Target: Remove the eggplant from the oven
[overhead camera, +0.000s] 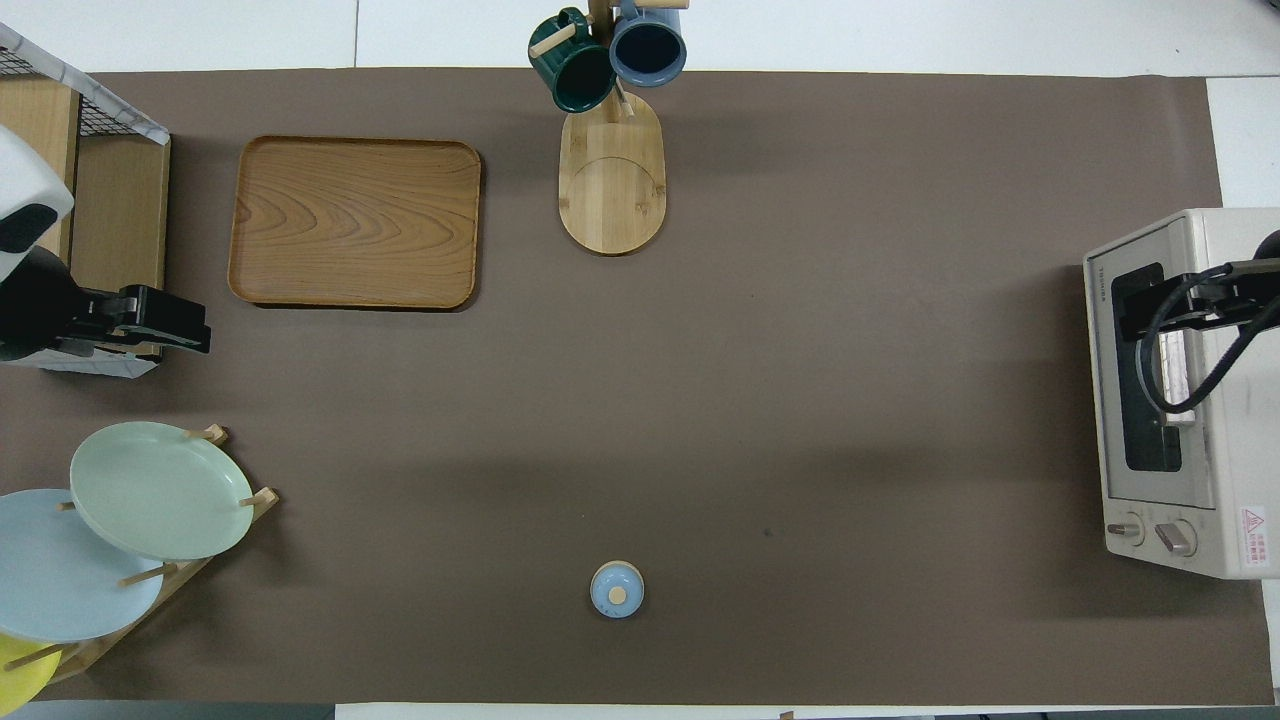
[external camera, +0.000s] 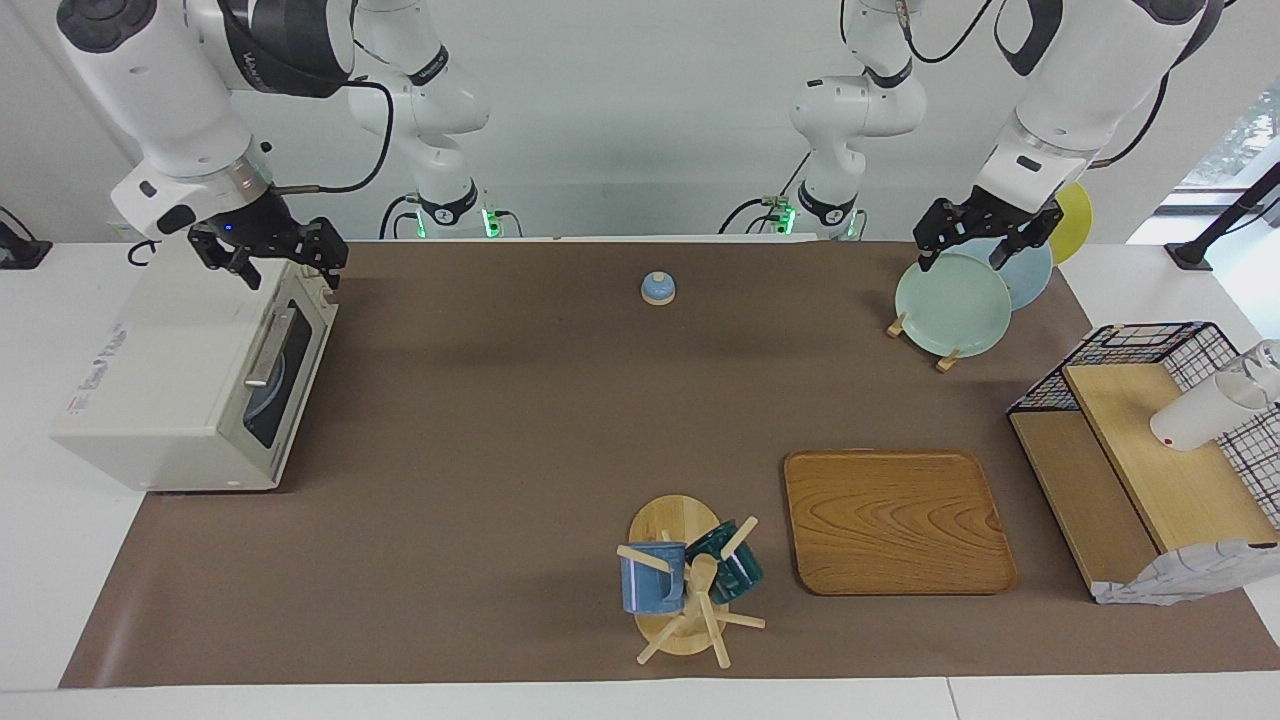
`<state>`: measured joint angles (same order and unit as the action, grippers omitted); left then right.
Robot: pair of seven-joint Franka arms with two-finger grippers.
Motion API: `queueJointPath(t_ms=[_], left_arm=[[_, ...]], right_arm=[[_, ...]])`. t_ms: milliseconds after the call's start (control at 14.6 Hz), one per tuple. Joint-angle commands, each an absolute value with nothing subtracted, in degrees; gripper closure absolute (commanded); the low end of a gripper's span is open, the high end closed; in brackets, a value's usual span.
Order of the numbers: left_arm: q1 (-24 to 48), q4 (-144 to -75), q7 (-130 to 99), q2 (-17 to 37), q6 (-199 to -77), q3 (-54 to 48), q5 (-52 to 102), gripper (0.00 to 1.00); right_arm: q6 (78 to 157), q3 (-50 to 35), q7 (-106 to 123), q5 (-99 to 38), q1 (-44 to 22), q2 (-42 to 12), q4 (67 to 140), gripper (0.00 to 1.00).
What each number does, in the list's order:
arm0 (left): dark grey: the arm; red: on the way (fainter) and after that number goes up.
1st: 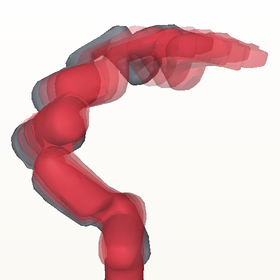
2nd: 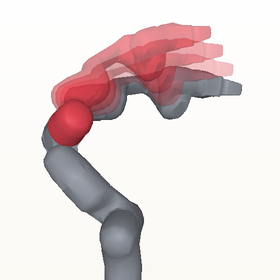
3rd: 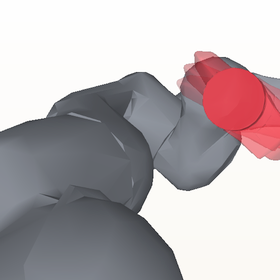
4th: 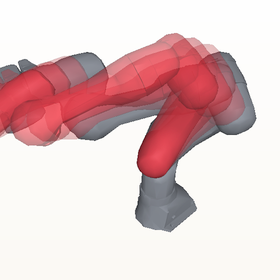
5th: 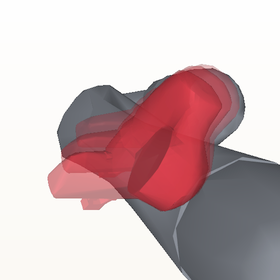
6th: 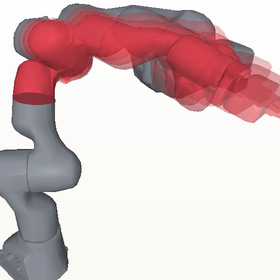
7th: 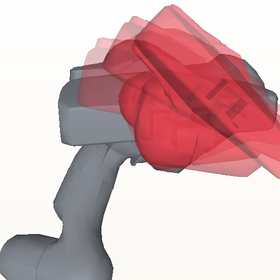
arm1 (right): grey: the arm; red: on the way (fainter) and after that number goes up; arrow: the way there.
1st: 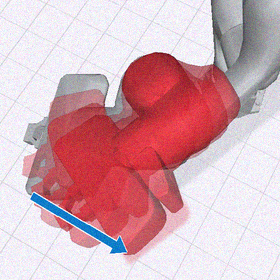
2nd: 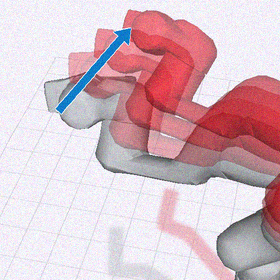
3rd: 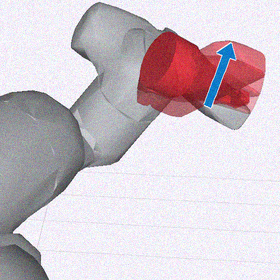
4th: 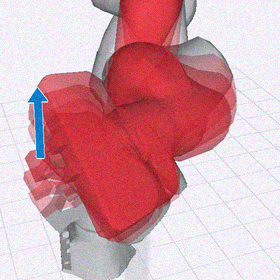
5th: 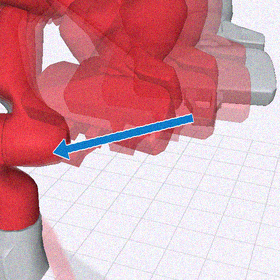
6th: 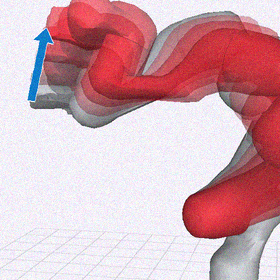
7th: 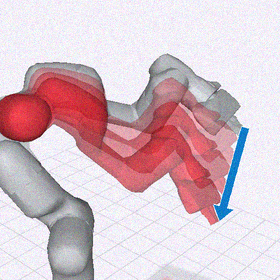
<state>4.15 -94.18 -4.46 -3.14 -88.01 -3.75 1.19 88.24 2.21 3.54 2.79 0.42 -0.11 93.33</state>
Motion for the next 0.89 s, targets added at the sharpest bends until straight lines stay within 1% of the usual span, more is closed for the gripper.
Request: queueJointPath(t_ms=[0,548,616,685,753,822], left_arm=[[4.39,-94.75,-4.22,-3.69,-88.33,-3.52,-0.09,0.00],[4.39,-94.75,-4.22,-3.69,-88.33,-3.52,-0.09,0.00],[4.39,-94.75,-4.31,-3.69,-88.33,-3.52,-0.09,0.00],[4.39,-94.75,-4.31,-3.69,-88.33,-3.60,-0.09,0.00],[4.39,-94.75,-4.31,-3.60,-88.33,-3.52,-0.09,0.00],[4.39,-94.75,-4.31,-3.69,-88.33,-3.52,-0.09,0.00]], right_arm=[[88.68,2.11,2.81,1.23,0.97,-0.53,92.72,0.00],[88.77,2.02,2.55,1.32,0.88,-0.18,93.16,0.00],[89.64,2.02,2.81,1.32,0.70,-0.09,93.69,0.08],[90.26,2.02,2.90,1.32,0.79,-0.09,93.78,0.51],[90.35,2.02,3.42,1.32,0.79,0.00,93.87,0.81],[90.35,2.02,5.17,1.23,1.05,0.00,94.22,0.94]])
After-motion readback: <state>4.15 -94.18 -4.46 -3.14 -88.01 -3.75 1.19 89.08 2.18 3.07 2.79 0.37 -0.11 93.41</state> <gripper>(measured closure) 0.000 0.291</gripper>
